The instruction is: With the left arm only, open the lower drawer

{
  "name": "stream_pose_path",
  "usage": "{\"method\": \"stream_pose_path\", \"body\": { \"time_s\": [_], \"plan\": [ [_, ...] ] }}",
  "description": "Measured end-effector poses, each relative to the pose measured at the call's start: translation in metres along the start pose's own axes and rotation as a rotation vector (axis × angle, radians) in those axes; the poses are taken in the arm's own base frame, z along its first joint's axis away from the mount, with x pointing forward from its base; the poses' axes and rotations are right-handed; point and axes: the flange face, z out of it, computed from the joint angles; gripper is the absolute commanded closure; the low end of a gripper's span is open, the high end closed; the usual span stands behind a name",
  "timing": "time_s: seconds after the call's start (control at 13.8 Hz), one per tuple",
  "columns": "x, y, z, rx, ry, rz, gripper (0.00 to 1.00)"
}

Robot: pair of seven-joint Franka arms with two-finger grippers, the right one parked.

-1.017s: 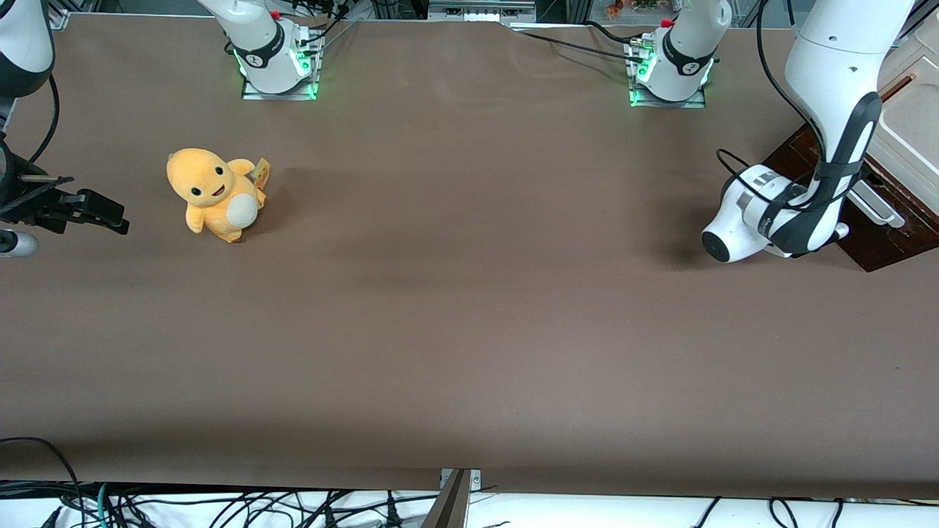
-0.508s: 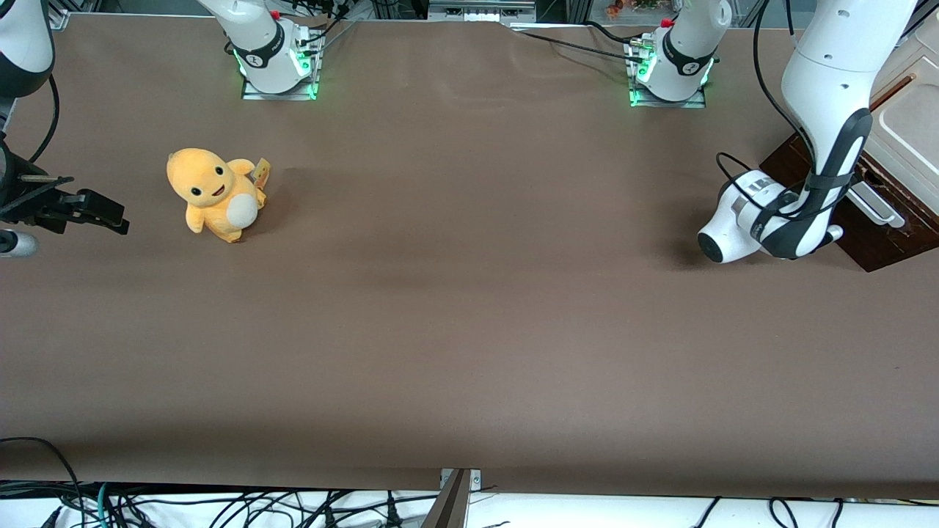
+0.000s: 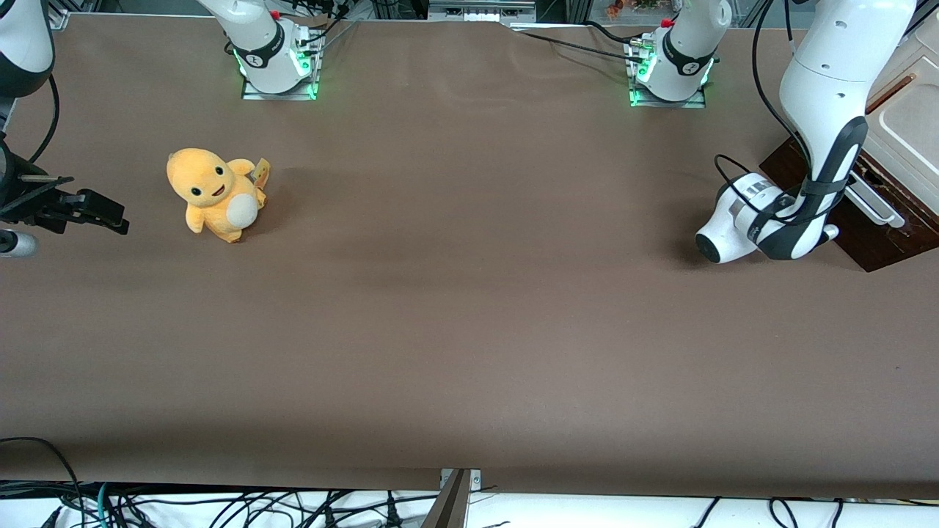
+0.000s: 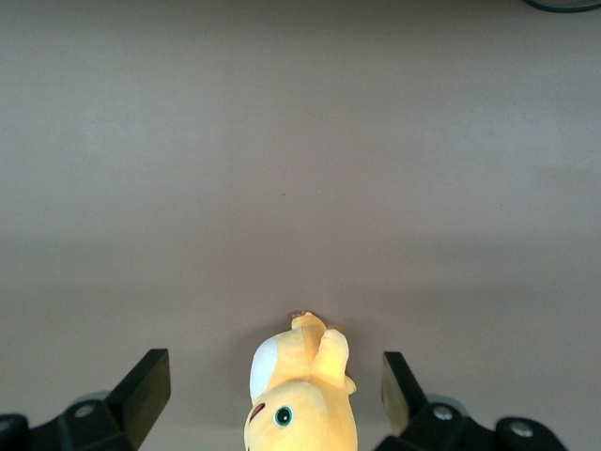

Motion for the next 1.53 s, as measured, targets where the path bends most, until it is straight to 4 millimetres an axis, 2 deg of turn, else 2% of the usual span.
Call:
{"method": "stream_pose_path", "body": {
  "time_s": [0.22,1.02,1.53],
  "plan": [
    [0.003,-0.001,0.001,0.008,0.02,-0.006,0.87],
    [0.003,0.001,0.0,0.008,0.025,-0.004,0.87],
    [0.005,0.002,-0.028,0.015,0.058,-0.011,0.87]
  ]
}}
